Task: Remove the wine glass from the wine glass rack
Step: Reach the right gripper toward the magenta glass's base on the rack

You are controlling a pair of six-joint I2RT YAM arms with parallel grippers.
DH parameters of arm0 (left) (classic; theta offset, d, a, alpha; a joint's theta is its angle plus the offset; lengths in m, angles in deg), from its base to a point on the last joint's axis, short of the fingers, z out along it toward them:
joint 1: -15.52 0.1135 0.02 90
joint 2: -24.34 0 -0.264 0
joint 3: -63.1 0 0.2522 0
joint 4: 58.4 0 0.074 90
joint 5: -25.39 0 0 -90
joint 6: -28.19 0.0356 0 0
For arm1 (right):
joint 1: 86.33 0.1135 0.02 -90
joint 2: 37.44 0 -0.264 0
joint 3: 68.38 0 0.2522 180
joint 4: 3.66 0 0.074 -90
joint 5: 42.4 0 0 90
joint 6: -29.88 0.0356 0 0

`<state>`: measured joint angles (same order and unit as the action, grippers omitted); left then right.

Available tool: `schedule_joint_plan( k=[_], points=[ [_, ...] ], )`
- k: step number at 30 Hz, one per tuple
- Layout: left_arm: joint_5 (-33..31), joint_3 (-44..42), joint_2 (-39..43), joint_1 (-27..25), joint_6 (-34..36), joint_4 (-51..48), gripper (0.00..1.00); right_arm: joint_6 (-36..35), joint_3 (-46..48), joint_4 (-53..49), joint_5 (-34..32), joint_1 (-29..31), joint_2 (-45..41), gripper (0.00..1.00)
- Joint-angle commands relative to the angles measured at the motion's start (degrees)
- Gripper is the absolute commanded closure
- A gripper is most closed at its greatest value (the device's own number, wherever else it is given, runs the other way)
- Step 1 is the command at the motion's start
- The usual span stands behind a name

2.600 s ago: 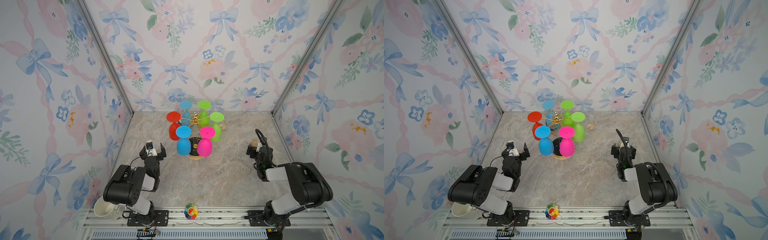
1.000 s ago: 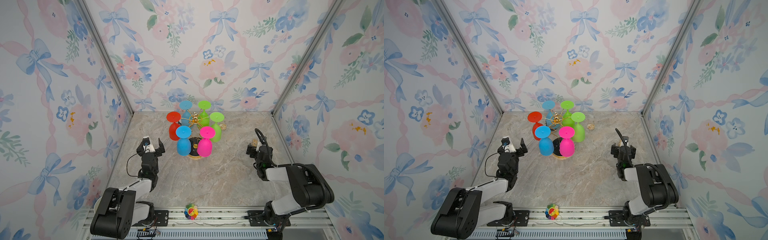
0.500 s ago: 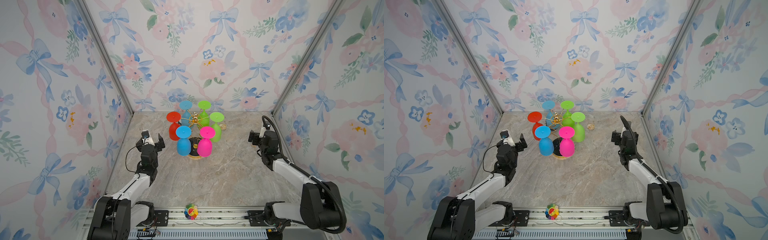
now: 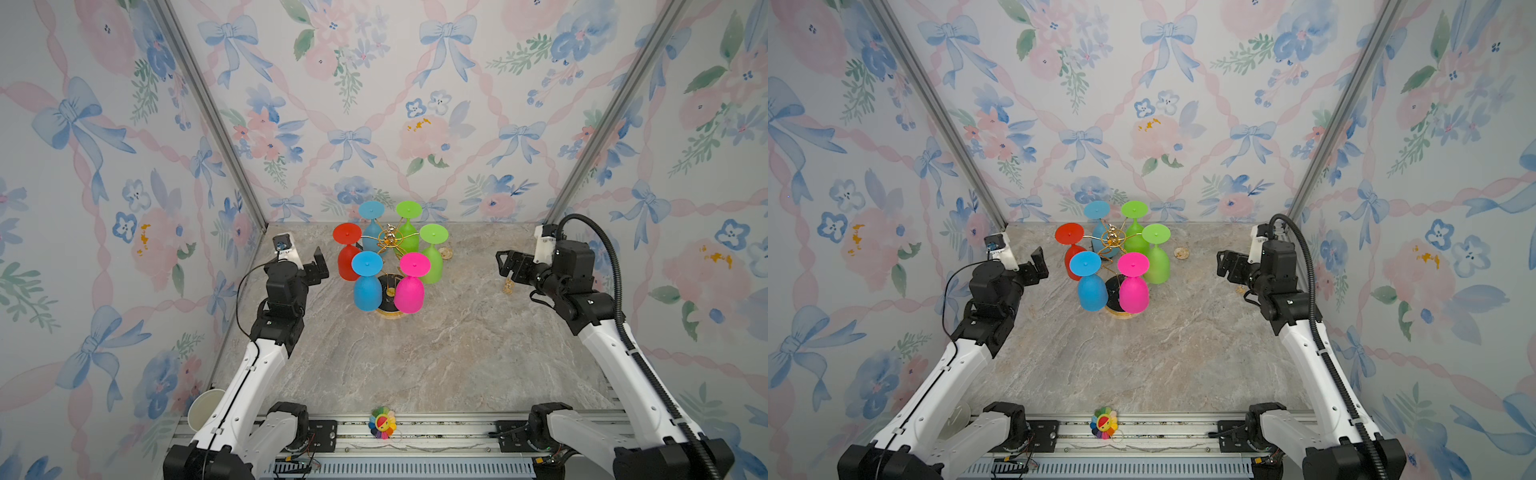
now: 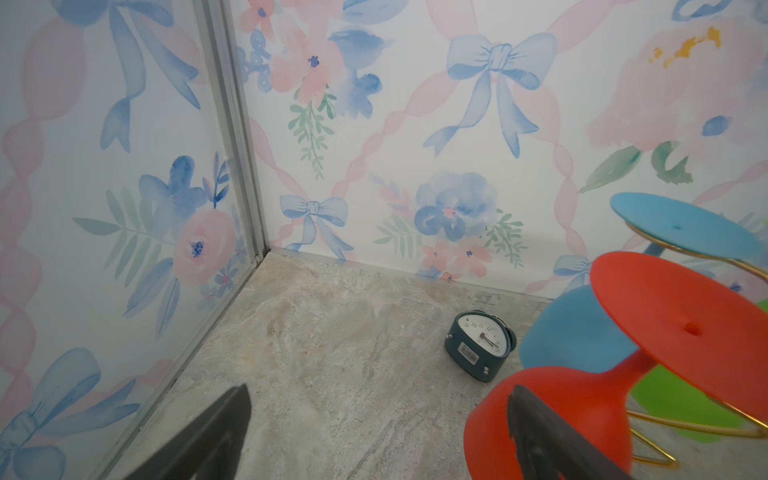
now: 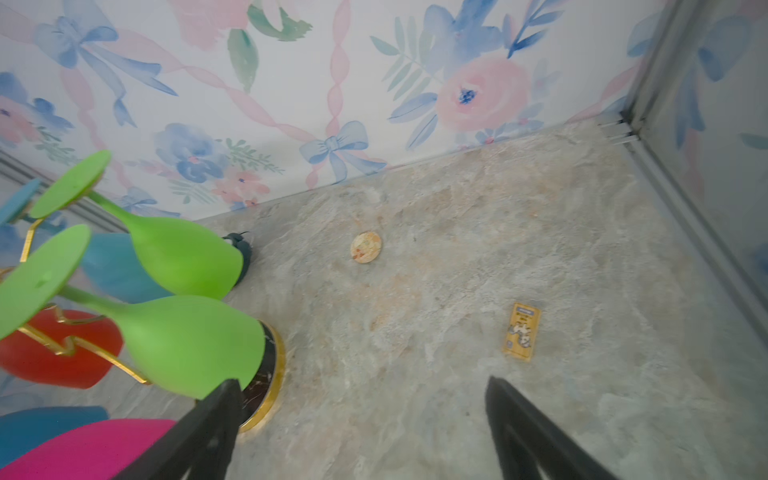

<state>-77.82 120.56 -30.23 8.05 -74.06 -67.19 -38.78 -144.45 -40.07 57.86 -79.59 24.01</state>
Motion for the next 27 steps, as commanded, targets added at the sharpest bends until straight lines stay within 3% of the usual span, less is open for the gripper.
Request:
schedule_joint_plan(
  k=[1,3,9,18,27],
  points=[
    [6.2,-2.0,2.9,0.3,1.1,-5.7,0.02,9.1,-2.5,-5.2,14.5,-0.1,0.1,0.14],
    [5.0,-2.8,4.5,0.4,0.9,-5.7,0.02,13.4,-2.9,-2.8,18.6,1.1,0.1,0.2],
    [5.7,-3.0,6.0,0.9,0.3,-5.0,0.02,22.9,-4.6,4.9,22.2,8.7,1.8,0.29],
    [5.6,-3.7,7.8,1.4,-0.3,-3.9,0.02,28.7,-6.4,9.0,22.1,16.3,7.0,0.45],
    [7.5,-4.2,8.1,3.5,-1.9,-2.7,0.02,31.2,-6.6,12.8,21.5,20.7,11.1,0.52]
  ],
)
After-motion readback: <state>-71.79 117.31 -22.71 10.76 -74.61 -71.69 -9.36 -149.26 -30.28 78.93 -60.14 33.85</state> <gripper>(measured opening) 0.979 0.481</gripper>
